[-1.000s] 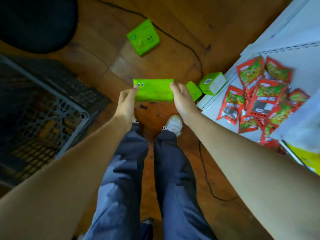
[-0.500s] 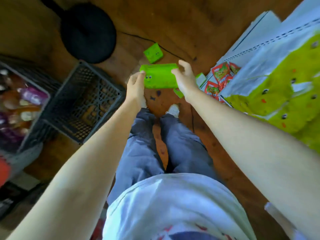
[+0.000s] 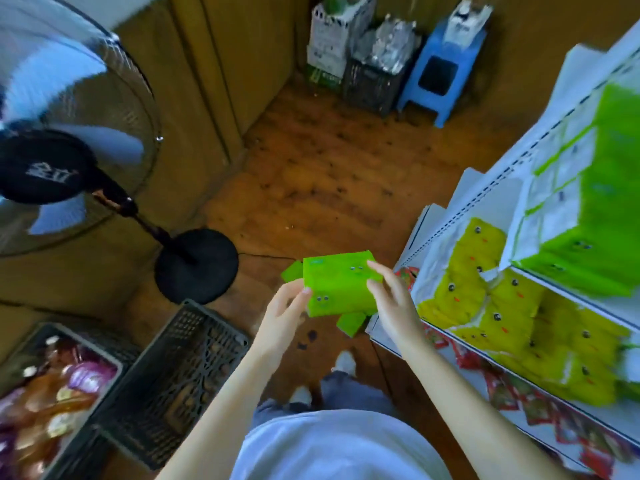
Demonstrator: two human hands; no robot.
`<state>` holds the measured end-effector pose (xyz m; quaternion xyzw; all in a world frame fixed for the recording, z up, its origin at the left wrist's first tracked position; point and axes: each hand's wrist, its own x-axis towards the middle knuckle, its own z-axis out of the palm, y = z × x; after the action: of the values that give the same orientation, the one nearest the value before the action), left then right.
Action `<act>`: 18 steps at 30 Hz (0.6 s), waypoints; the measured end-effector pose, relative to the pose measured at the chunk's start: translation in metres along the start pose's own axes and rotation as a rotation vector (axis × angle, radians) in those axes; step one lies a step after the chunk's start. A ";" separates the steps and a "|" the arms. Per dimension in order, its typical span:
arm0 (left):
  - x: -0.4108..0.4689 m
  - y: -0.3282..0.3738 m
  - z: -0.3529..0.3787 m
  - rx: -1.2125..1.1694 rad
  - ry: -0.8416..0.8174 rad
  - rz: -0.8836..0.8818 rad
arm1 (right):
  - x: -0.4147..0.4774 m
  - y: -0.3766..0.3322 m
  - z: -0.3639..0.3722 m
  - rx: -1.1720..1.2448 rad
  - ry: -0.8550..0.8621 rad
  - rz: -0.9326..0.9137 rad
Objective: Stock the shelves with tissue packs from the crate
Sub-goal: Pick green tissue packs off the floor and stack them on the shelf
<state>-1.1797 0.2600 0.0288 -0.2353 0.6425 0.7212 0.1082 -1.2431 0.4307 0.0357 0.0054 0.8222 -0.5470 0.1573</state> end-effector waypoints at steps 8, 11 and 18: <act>-0.014 0.076 0.009 0.065 -0.103 0.283 | -0.023 -0.061 -0.028 0.051 0.138 -0.230; -0.023 0.096 0.022 0.068 -0.108 0.398 | -0.034 -0.069 -0.042 0.032 0.200 -0.351; 0.005 0.129 0.083 0.186 -0.132 0.453 | -0.061 -0.085 -0.102 0.077 0.368 -0.468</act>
<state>-1.2599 0.3207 0.1448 -0.0268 0.7339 0.6787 0.0066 -1.2263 0.4983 0.1636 -0.0791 0.7946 -0.5889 -0.1249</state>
